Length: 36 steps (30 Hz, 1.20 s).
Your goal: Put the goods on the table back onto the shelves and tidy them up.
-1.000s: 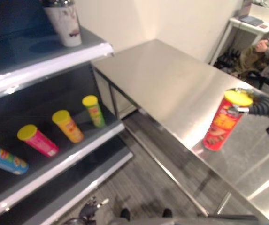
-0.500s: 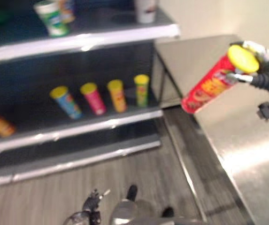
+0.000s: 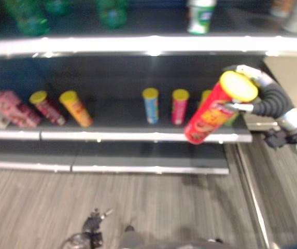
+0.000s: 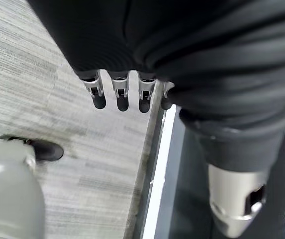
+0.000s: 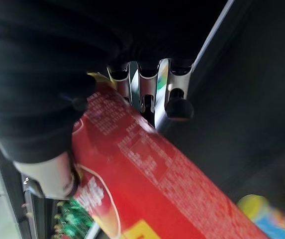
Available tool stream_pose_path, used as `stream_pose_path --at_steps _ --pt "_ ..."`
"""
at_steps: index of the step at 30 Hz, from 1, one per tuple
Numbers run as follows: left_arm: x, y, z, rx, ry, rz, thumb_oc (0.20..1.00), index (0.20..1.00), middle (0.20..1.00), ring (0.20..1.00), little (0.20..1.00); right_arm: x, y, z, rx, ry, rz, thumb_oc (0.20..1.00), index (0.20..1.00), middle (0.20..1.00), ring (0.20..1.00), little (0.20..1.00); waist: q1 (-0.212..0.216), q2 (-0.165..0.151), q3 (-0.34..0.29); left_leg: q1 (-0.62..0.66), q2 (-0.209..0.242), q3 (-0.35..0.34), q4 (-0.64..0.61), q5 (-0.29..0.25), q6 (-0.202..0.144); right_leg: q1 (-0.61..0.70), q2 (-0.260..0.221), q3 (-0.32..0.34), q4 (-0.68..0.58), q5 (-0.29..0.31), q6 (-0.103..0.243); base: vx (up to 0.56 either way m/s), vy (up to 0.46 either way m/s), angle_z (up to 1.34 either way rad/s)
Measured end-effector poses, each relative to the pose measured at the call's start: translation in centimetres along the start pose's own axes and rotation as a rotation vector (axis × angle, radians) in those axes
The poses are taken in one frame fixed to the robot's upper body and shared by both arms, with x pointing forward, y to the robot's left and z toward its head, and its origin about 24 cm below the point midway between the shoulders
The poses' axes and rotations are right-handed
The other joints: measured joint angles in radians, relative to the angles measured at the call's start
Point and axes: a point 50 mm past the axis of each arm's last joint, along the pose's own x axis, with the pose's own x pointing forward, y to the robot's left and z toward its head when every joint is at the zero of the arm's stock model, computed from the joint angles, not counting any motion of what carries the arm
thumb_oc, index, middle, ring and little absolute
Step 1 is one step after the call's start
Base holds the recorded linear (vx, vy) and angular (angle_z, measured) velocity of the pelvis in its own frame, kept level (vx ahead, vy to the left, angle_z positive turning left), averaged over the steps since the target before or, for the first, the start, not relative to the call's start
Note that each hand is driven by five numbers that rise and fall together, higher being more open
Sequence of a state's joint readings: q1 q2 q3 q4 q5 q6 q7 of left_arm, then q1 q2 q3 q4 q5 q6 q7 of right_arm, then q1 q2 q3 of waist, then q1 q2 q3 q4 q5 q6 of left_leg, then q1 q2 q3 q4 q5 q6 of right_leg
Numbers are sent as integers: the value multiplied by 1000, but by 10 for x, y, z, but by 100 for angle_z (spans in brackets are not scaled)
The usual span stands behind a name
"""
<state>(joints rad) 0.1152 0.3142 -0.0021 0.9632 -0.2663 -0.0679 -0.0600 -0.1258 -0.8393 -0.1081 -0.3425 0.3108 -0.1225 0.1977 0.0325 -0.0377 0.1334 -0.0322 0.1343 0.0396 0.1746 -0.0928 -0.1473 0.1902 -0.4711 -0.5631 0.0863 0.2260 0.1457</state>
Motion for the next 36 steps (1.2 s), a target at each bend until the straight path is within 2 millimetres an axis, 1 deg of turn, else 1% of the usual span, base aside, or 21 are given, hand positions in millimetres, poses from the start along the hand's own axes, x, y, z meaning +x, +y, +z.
stream_pose_path --at_steps 1,2,3,4,5,6,8,9,15,17,19,22,26,28,29,30,31,32,33,34,36 --pt "-2 1 -6 49 16 -16 1000 1000 1000 1000 1000 -2 4 -3 -16 19 9 200 200 200 200 200 16 -11 -11 15 -42 35 -11 1 43 -36 -48 50 63 42 11 -87 544 39" --pt "-5 1 -11 63 33 -24 1000 1000 1000 1000 1000 -4 5 -2 -19 23 14 200 200 200 200 200 10 -13 -11 6 -59 51 -14 9 58 -55 -61 115 84 88 9 -70 298 22" --pt "-6 1 -16 80 52 -28 1000 1000 1000 1000 1000 -3 8 -3 -16 22 24 200 200 200 200 200 -9 8 -16 4 -56 31 -36 12 70 -81 -61 166 118 93 3 -83 411 23" --pt "-6 4 -16 93 56 -23 1000 1000 1000 1000 1000 -2 12 -3 -11 22 43 200 200 200 200 200 -25 12 -15 2 -62 33 -60 23 90 -145 -51 240 149 5 49 -46 250 14" --pt "-6 5 -15 86 56 -17 1000 1000 1000 1000 1000 -1 16 -4 -7 25 59 200 200 200 200 200 -25 15 -12 2 -60 32 -75 31 97 -171 -24 288 136 -52 61 -78 431 -12" --pt "-3 4 -7 81 34 -14 1000 1000 1000 1000 1000 -2 24 -8 -1 45 99 200 200 200 200 200 -31 34 6 23 -48 33 -104 44 107 -219 84 331 123 -181 54 -51 230 -16" --pt "-2 5 -4 82 30 -9 1000 1000 1000 1000 1000 2 31 -8 10 43 134 200 200 200 200 200 -32 45 16 62 -26 45 -133 54 102 -247 233 323 114 -235 8 -78 183 -21" --pt "-2 9 -4 61 28 11 1000 1000 1000 1000 1000 9 35 -5 8 20 165 200 200 200 200 200 -28 28 23 102 -24 57 -161 62 87 -246 319 250 78 -259 -72 -71 60 -25" --pt "0 -9 -2 34 12 -25 1000 1000 1000 1000 1000 26 27 2 -65 -11 196 200 200 200 200 200 -25 22 27 118 3 52 -197 89 50 -171 383 265 -92 -194 -61 -5 2 -7" --pt "-1 -16 -3 21 6 -42 1000 1000 1000 1000 1000 29 26 5 -70 -26 193 200 200 200 200 200 -18 19 29 101 -1 51 -168 87 46 -159 383 272 -124 -184 -57 11 26 -1" --pt "-1 -18 0 14 -11 -47 1000 1000 1000 1000 1000 30 28 5 -69 -27 202 200 200 200 200 200 -3 -9 50 52 -22 46 -59 85 42 -137 367 288 -167 -175 -71 47 126 8" --pt "-5 -15 -12 7 22 -36 1000 1000 1000 1000 1000 31 32 3 -104 -20 224 200 200 200 200 200 16 -15 65 9 -18 25 49 54 18 -105 338 307 -181 -171 -81 70 212 0" --pt "-7 -11 -20 11 53 -22 1000 1000 1000 1000 1000 31 32 0 -114 -6 227 200 200 200 200 200 4 1 68 -4 87 5 -34 56 2 -132 323 324 -174 -171 -83 51 219 -8" --pt "-5 -13 -17 15 46 -26 1000 1000 1000 1000 1000 30 32 -9 -122 34 224 200 200 200 200 200 -12 16 67 -1 164 -25 -114 70 -23 -136 311 338 -174 -173 -75 139 372 1" --pt "-3 -15 -10 18 28 -33 1000 1000 1000 1000 1000 29 30 -15 -137 67 219 200 200 200 200 200 -17 39 66 -1 216 -35 -175 87 -49 -135 285 347 -173 -173 -36 182 420 -1" --pt "-3 -16 -7 18 12 -36 1000 1000 1000 1000 1000 29 29 -16 -140 73 217 200 200 200 200 200 -18 56 63 -1 225 -46 -189 89 -52 -128 266 357 -175 -168 -10 260 536 -5" --pt "-3 -18 -4 16 -1 -42 1000 1000 1000 1000 1000 29 28 -15 -149 73 218 200 200 200 200 200 -24 73 62 5 222 -60 -187 98 -34 -125 258 363 -174 -157 13 201 406 -6" --pt "-3 -20 -3 14 -9 -47 1000 1000 1000 1000 1000 28 26 -14 -161 73 219 200 200 200 200 200 -26 96 60 9 217 -60 -186 98 -36 -118 244 363 -174 -146 39 190 498 11" --pt "-3 -7 2 41 -19 -21 1000 1000 1000 1000 1000 18 42 -30 -78 117 178 200 200 200 200 200 -33 46 61 12 123 -61 -171 113 -70 -89 157 338 -162 -141 20 86 366 17" --pt "-2 2 10 70 -39 -8 1000 1000 1000 1000 1000 14 51 -33 -57 135 201 200 200 200 200 200 -24 10 53 17 71 -57 -154 105 -55 -102 123 325 -136 -112 -6 93 485 12" --pt "-3 14 17 116 -50 5 1000 1000 1000 1000 1000 15 56 -31 -63 122 203 200 200 200 200 200 -16 -1 55 6 13 -44 -121 78 -12 -115 68 339 -122 -21 -34 30 350 1"
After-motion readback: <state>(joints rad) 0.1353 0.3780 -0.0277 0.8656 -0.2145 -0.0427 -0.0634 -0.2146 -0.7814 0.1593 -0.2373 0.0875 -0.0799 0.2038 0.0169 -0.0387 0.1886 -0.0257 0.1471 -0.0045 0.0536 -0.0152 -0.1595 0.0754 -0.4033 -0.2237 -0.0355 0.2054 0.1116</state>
